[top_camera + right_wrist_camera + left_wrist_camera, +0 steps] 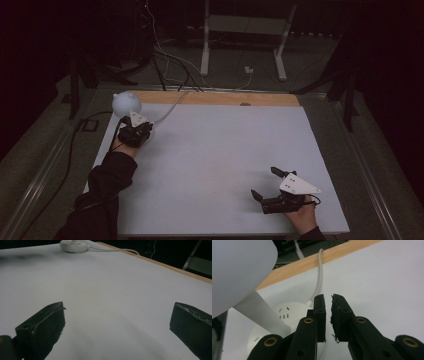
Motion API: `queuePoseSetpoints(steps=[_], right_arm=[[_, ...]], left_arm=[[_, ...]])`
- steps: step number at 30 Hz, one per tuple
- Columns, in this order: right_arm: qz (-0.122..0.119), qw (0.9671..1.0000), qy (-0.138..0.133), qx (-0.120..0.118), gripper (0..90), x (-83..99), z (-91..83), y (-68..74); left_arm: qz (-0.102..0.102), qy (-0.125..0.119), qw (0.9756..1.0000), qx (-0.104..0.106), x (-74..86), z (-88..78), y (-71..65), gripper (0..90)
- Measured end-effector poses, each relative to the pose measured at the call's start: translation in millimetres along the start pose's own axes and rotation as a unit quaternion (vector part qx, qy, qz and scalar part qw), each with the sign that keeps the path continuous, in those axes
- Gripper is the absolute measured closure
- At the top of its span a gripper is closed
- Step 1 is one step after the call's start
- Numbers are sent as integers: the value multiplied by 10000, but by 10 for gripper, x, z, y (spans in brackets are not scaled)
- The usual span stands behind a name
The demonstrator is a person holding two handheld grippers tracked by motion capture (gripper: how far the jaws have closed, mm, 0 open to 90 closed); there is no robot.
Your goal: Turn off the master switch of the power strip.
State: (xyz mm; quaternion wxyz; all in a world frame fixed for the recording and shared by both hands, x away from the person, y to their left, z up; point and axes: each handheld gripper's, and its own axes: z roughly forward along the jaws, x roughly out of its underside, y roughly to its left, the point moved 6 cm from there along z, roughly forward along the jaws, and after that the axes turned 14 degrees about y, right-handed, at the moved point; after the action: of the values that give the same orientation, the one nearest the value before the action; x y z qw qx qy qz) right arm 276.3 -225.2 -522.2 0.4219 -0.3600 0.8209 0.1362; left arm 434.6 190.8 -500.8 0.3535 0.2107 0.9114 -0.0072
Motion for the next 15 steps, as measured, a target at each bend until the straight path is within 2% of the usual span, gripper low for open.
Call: queuePoseSetpoints(steps=[4, 6, 7, 9, 12, 15], right_arm=[[8, 10000, -3, -1, 0, -2, 0, 0], [8, 10000, 4, -5, 0, 0, 4, 2], [-2, 10000, 12, 1, 0, 1, 6, 3], [-12, 10000, 23, -2, 0, 2, 7, 8], [-26, 10000, 28, 6, 0, 4, 9, 7], [-16, 10000, 40, 4, 0, 8, 12, 3]], left_arm=[[-52, 55, 9998, 183, 16, -54, -19, 641], [-115, 88, 9993, 353, 26, -69, -33, 577], [-131, 162, 9988, 450, 34, -70, -49, 502], [-102, 171, 9987, 477, 48, -92, -87, 373], [-125, 233, 9972, 697, 57, -135, -124, 147], [-200, 199, 9960, 843, 55, -194, -128, 25]])
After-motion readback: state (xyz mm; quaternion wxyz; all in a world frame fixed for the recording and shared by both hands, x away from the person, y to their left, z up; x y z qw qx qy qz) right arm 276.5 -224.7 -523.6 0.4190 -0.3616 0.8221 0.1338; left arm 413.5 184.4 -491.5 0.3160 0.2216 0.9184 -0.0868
